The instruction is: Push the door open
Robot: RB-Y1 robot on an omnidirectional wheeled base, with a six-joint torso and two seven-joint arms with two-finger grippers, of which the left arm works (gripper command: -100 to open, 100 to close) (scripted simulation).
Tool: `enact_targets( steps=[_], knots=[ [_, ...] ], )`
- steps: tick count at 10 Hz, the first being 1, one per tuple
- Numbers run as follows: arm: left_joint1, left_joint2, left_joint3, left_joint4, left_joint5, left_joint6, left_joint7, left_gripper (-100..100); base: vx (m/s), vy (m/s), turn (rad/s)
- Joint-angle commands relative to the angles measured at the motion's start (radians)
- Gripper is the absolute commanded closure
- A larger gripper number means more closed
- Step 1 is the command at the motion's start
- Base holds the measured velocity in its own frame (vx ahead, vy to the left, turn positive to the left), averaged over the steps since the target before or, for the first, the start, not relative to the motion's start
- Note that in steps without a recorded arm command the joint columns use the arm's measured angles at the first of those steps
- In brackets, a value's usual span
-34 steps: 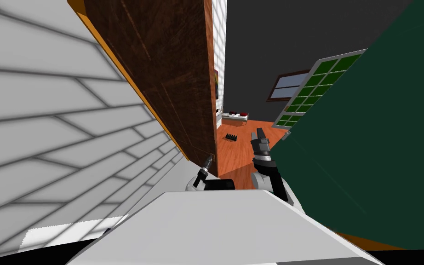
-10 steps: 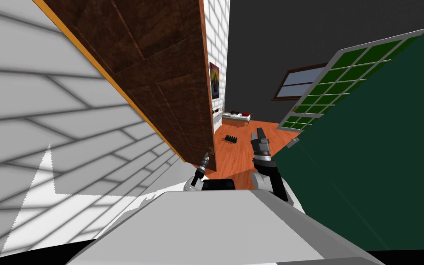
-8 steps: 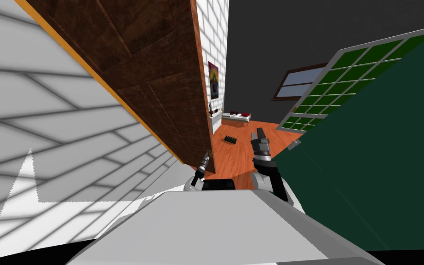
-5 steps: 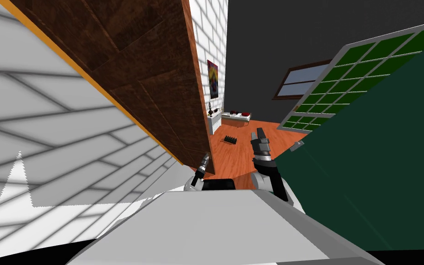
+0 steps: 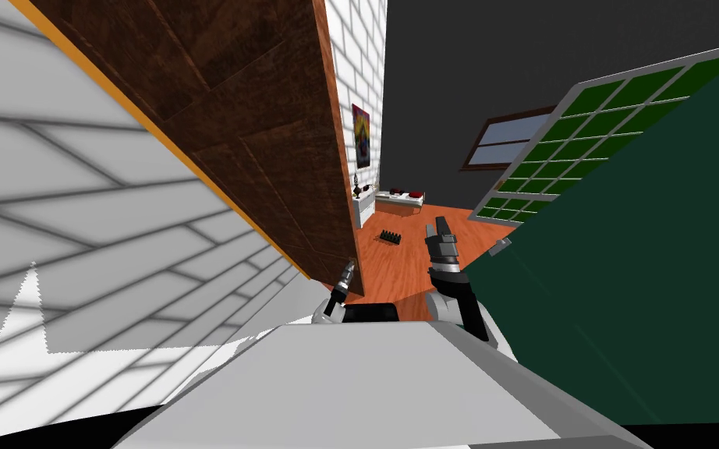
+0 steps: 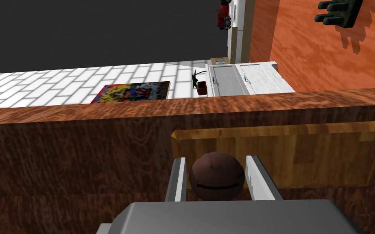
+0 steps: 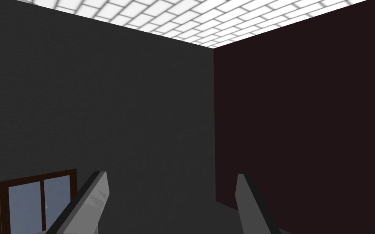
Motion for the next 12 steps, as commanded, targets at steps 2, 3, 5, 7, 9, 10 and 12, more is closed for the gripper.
enact_targets(
  steps=[2,3,5,7,9,10,12],
  knots=[
    [-0.001,0.007,0.031,0.002,0.002,0.001,-0.001,100,0.108,-0.067,-0.002],
    [-0.001,0.009,0.045,0.003,0.003,0.001,-0.002,100,0.155,-0.102,0.017],
    [-0.002,0.013,0.069,0.005,0.005,0.002,-0.003,100,0.107,-0.078,-0.002],
    [-0.002,0.016,0.096,0.006,0.007,0.003,-0.004,100,0.134,-0.081,0.002],
    [-0.003,0.019,0.116,0.008,0.009,0.004,-0.005,100,0.131,-0.065,0.011],
    [-0.003,0.020,0.127,0.008,0.009,0.004,-0.005,100,0.091,-0.058,0.003],
    [-0.004,0.021,0.149,0.010,0.011,0.005,-0.006,100,0.088,-0.063,0.003]
  ],
)
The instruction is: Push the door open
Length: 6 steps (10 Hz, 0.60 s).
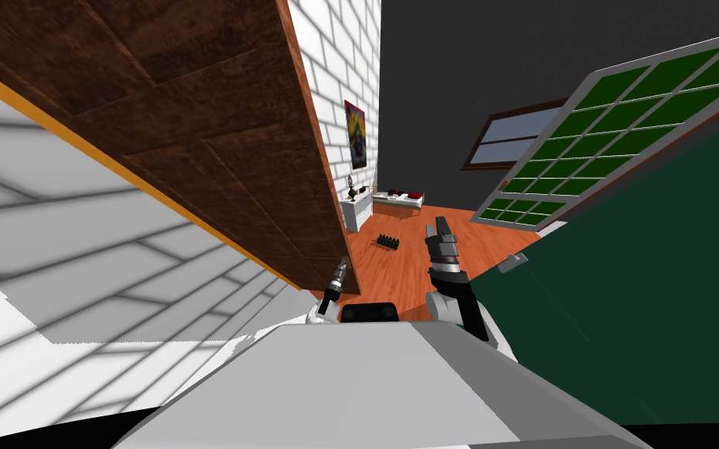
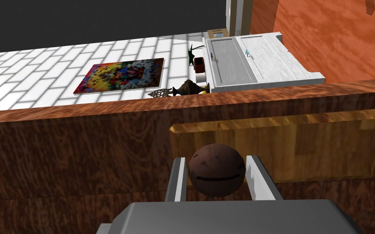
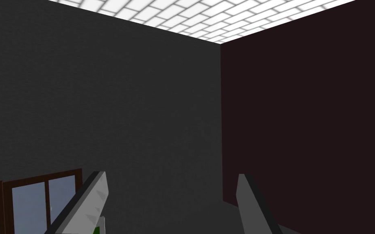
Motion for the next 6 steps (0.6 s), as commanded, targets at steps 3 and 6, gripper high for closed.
enact_targets(
  steps=[3,6],
  knots=[
    [-0.019,0.010,0.058,0.030,0.010,-0.014,-0.003,100,0.089,-0.057,0.018],
    [-0.020,0.011,0.093,0.033,0.012,-0.013,-0.005,100,0.116,-0.069,0.013]
  ],
)
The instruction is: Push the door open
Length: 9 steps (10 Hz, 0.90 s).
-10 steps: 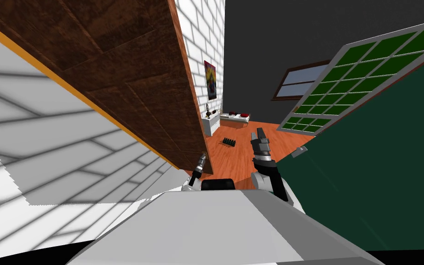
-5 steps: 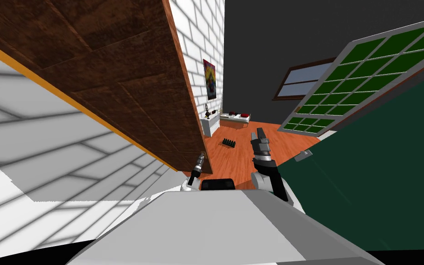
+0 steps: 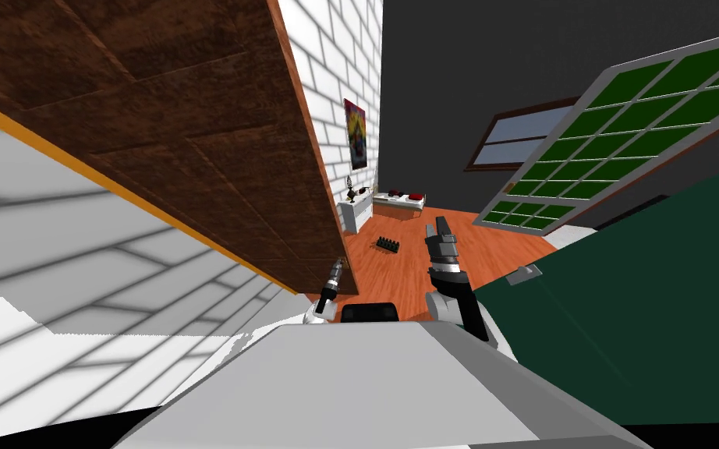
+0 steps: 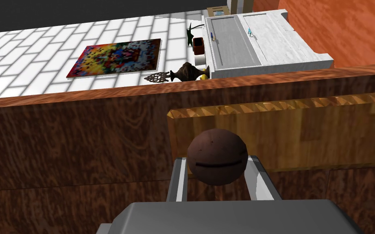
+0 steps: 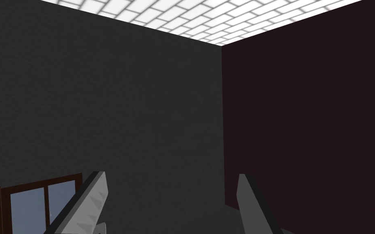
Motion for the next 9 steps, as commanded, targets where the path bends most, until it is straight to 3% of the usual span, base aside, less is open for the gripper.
enact_targets(
  steps=[1,8,9],
  knots=[
    [-0.016,0.011,0.032,0.026,0.007,-0.017,0.003,100,0.093,-0.073,0.002],
    [-0.018,0.010,0.116,0.031,0.013,-0.014,0.000,100,0.095,-0.069,0.017],
    [-0.019,0.008,0.140,0.033,0.015,-0.013,-0.001,100,0.127,-0.082,0.015]
  ],
)
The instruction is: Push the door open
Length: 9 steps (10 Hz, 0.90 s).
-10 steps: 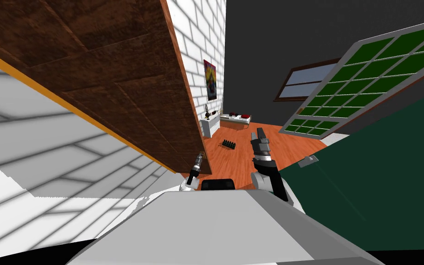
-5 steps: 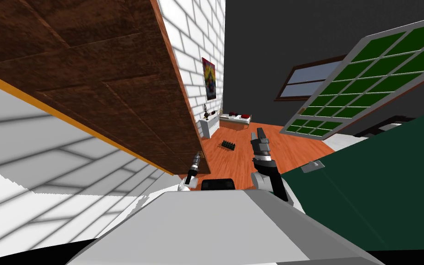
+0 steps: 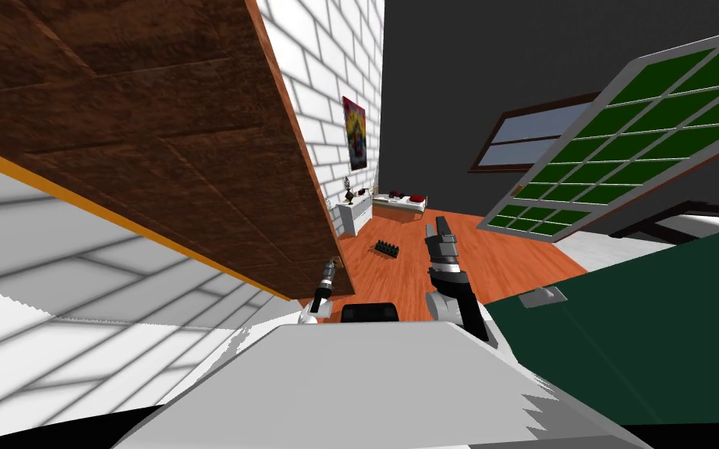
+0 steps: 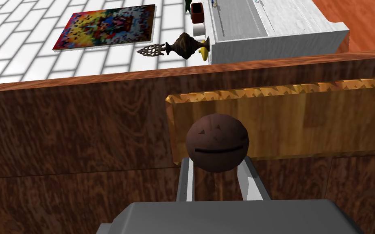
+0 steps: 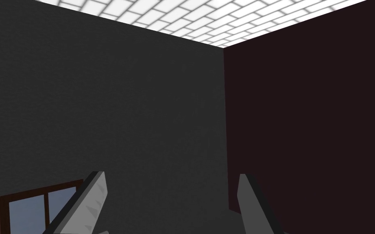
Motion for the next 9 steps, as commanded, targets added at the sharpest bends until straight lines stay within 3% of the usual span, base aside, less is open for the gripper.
enact_targets(
  steps=[1,2,3,9],
  knots=[
    [-0.007,0.001,0.031,0.005,0.005,-0.007,-0.002,100,0.134,-0.071,0.038],
    [-0.007,0.000,0.054,0.007,0.006,-0.006,-0.003,100,0.157,-0.100,0.036],
    [0.004,-0.003,0.037,-0.005,0.005,-0.003,-0.002,-100,-0.072,-0.110,0.078],
    [0.015,-0.014,0.034,-0.023,0.008,0.003,0.001,-100,-0.213,-0.053,0.034]
  ],
)
